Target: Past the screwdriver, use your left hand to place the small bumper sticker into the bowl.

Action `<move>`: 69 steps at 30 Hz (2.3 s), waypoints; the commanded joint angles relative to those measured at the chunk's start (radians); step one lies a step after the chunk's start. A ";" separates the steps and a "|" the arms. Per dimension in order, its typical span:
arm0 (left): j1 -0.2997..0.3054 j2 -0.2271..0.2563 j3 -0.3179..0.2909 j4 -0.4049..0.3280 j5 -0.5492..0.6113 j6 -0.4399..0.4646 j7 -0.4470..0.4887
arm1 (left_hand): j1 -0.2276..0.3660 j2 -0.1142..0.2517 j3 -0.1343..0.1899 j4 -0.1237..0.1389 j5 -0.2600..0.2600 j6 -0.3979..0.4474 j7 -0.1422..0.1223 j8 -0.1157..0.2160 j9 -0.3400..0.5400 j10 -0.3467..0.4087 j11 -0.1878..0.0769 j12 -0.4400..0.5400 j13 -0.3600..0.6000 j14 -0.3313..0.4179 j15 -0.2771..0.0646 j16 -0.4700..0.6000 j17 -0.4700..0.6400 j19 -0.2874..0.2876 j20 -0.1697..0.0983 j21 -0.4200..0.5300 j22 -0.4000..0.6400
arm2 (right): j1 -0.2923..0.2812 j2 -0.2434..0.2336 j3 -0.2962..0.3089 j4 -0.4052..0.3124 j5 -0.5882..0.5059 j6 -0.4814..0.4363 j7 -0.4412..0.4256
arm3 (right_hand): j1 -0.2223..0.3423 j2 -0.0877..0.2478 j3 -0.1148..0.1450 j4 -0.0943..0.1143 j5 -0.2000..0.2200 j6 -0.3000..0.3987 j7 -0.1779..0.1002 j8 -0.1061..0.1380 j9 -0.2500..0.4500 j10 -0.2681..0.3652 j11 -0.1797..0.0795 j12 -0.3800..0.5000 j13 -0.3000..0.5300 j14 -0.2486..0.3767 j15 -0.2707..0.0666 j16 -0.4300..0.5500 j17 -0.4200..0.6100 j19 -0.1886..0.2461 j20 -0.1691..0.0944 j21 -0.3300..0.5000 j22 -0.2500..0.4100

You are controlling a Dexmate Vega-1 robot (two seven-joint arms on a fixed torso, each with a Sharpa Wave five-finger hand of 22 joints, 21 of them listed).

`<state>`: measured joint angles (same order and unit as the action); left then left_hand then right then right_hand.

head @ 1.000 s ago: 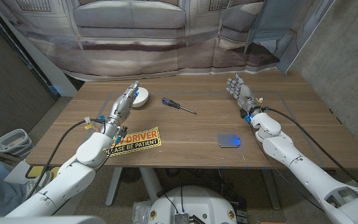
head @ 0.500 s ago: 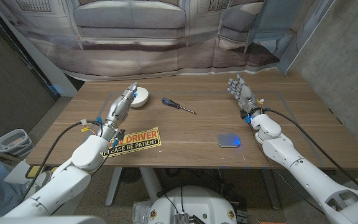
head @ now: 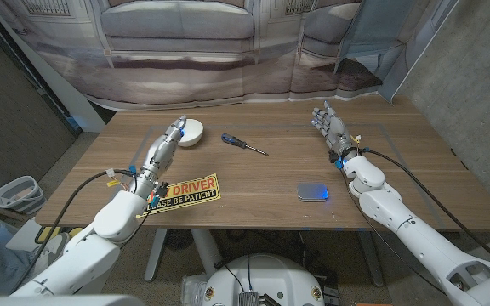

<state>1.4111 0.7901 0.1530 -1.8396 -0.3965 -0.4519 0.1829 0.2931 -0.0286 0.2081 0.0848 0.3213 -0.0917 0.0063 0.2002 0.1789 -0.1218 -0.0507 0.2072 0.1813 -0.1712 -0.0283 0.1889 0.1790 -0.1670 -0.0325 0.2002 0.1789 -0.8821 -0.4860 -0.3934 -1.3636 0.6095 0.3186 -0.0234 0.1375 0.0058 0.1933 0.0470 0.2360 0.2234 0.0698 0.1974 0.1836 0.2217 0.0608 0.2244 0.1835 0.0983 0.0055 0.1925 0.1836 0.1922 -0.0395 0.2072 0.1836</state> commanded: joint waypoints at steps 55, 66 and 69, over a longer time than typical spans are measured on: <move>0.228 -0.053 -0.115 -0.130 0.264 0.024 0.163 | 0.047 0.005 -0.003 -0.025 -0.005 0.025 0.000 0.005 0.005 0.026 0.001 0.002 0.003 0.003 0.004 0.002 0.000 -0.097 -0.033 0.005 0.003 | -0.011 -0.005 -0.002 -0.014 0.005 0.002 0.008 | 0.008 0.008 -0.002 -0.010 -0.003 0.016 -0.012 0.003 0.002 0.019 0.002 0.003 0.003 0.018 -0.004 0.000 0.003 0.004 -0.027 0.002 0.004; 0.254 -0.060 -0.133 -0.189 0.367 0.125 0.223 | 0.055 0.006 -0.003 -0.030 -0.005 0.029 -0.006 0.005 0.005 0.027 0.000 0.001 0.003 0.006 0.000 0.002 0.000 -0.098 -0.032 0.004 0.002 | -0.001 -0.002 -0.007 -0.002 0.008 -0.003 0.018 | 0.008 0.009 -0.002 -0.011 -0.003 0.017 -0.013 0.002 0.002 0.021 0.000 0.002 0.003 0.020 -0.004 0.000 0.003 0.005 -0.027 0.002 0.003; 0.250 -0.064 -0.130 -0.192 0.384 0.135 0.233 | 0.058 0.006 -0.003 -0.032 -0.005 0.030 -0.006 0.005 0.005 0.026 -0.003 0.000 0.003 0.006 0.000 0.001 0.000 -0.098 -0.031 0.004 0.002 | 0.002 -0.006 -0.010 -0.002 -0.012 -0.007 0.002 | 0.008 0.009 -0.002 -0.011 -0.003 0.017 -0.014 0.002 0.002 0.021 0.001 0.002 0.003 0.020 -0.003 0.000 0.003 0.005 -0.027 0.002 0.003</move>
<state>1.6461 0.7366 0.0331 -1.9932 -0.0981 -0.3872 0.3655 0.3368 -0.0227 0.2055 0.0597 0.3178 -0.0623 0.0017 0.2002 0.1789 -0.0972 -0.0502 0.2072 0.1817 -0.1659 -0.0235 0.1889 0.1769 -0.1670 -0.0325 0.2002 0.1788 -0.8887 -0.4899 -0.3978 -1.3724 0.6146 0.3211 -0.0109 0.1414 0.0096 0.1892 0.0430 0.2360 0.2342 0.0589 0.1974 0.1836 0.2359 0.0607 0.2244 0.1834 0.1109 0.0073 0.1925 0.1835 0.1921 -0.0394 0.2071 0.1836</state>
